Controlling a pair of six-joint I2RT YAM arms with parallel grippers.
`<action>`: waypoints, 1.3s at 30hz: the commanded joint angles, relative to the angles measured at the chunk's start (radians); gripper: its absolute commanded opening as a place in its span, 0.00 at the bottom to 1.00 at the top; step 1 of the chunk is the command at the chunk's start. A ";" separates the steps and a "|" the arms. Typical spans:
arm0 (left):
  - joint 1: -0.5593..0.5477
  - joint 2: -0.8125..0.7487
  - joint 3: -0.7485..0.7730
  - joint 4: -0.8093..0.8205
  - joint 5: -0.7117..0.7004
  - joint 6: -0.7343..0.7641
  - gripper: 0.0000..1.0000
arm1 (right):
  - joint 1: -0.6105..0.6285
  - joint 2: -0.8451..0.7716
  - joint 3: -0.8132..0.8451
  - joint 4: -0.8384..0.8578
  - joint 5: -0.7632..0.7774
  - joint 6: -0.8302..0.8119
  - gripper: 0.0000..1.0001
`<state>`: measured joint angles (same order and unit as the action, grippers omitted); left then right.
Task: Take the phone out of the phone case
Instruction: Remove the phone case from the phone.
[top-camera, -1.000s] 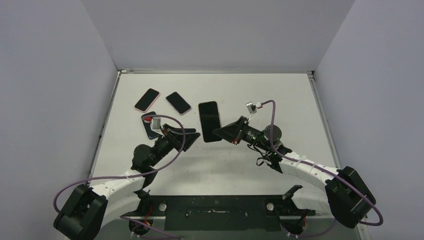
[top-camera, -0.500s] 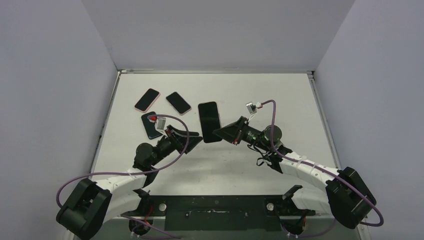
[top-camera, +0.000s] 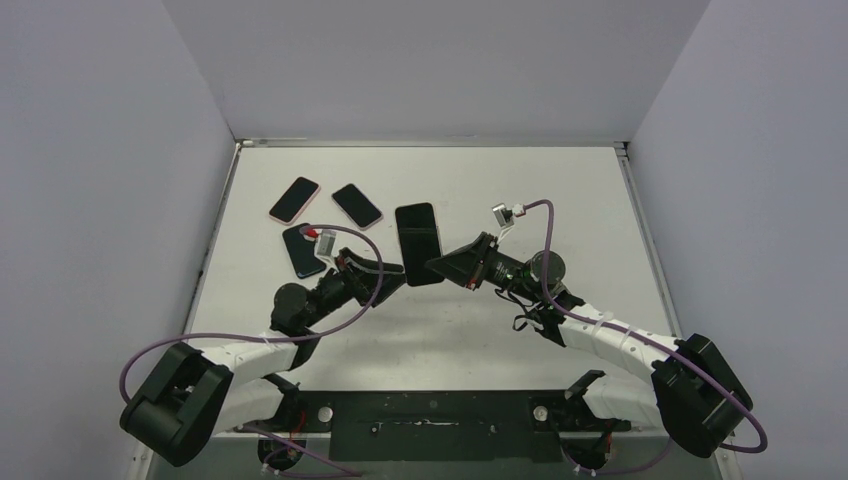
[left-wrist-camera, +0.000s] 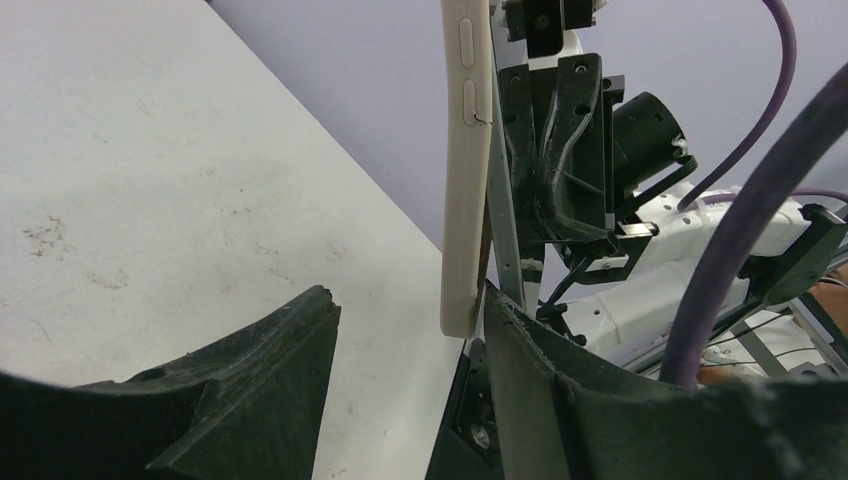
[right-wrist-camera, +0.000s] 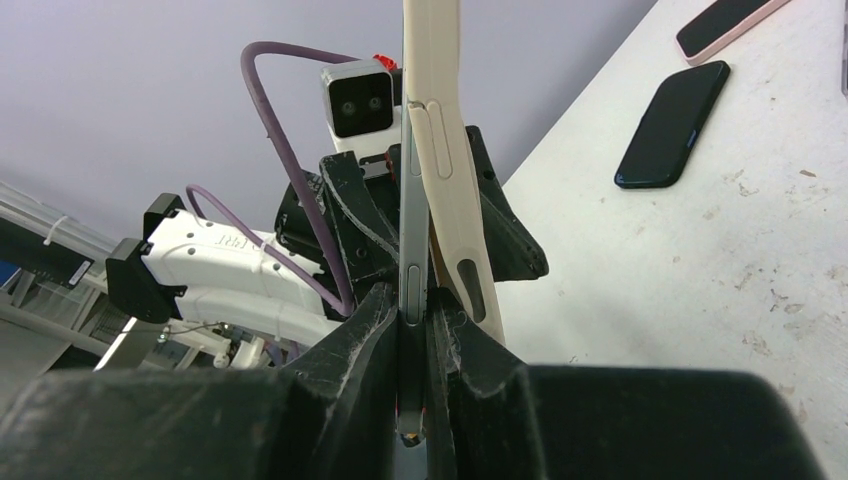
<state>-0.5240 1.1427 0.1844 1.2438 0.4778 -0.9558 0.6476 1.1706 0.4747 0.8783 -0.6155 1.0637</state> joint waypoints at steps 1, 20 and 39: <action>-0.005 0.023 0.067 0.130 0.037 -0.033 0.53 | 0.006 -0.015 0.022 0.141 -0.020 0.008 0.00; -0.007 0.122 0.157 0.286 0.081 -0.116 0.12 | 0.021 -0.020 0.053 0.025 -0.119 -0.064 0.00; -0.004 -0.016 0.171 -0.048 -0.236 0.090 0.00 | 0.039 -0.026 0.073 -0.199 -0.219 -0.191 0.00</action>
<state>-0.5407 1.1938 0.2905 1.2205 0.4507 -0.9489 0.6559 1.1702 0.5278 0.7601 -0.6952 0.9318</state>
